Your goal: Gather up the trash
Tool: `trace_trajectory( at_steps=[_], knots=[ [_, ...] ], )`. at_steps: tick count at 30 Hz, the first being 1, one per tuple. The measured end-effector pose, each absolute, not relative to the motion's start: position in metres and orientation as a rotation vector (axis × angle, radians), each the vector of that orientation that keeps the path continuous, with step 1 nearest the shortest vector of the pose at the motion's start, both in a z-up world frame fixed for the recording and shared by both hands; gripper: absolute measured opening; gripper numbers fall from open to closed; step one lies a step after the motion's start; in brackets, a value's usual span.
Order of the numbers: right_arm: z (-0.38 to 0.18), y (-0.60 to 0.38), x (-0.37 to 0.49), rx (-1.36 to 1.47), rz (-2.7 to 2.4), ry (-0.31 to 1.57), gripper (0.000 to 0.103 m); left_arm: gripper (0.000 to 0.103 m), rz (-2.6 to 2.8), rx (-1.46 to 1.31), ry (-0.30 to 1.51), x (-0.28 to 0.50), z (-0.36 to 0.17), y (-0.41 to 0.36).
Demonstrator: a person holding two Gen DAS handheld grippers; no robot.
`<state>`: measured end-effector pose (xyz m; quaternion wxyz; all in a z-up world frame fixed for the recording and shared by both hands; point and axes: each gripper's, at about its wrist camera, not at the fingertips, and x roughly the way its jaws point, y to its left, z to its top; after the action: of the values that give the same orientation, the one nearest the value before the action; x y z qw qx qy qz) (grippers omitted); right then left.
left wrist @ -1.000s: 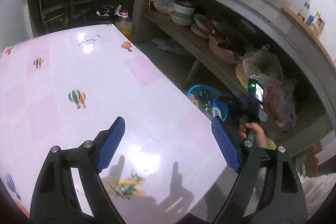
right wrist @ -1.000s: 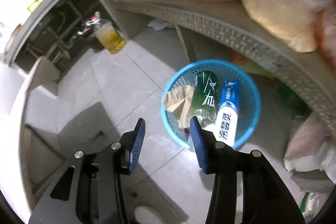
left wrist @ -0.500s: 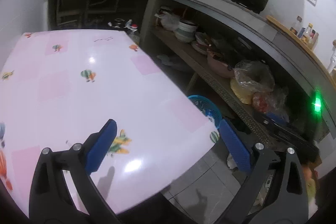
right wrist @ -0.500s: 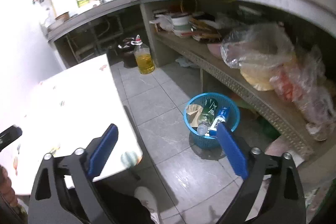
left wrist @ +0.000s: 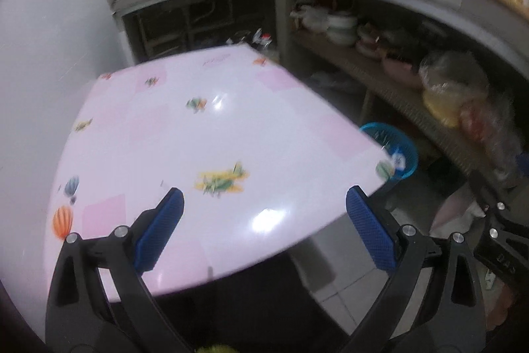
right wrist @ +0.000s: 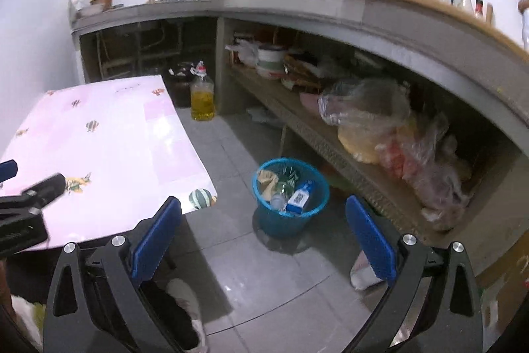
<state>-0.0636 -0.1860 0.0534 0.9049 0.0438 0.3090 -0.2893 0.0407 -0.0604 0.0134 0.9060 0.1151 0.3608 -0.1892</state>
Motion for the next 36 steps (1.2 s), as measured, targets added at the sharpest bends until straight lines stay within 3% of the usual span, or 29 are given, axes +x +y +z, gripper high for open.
trace_trajectory(
  at_steps=[10,36],
  knots=[
    [0.047,-0.182,-0.063,0.045,-0.533,0.675,0.097,0.095,-0.330,0.202,0.763,0.015,0.007,-0.061],
    [0.053,-0.193,-0.066,0.045,-0.508,0.695,0.097,0.095,-0.267,0.156,0.773,0.036,0.016,-0.064]
  ],
)
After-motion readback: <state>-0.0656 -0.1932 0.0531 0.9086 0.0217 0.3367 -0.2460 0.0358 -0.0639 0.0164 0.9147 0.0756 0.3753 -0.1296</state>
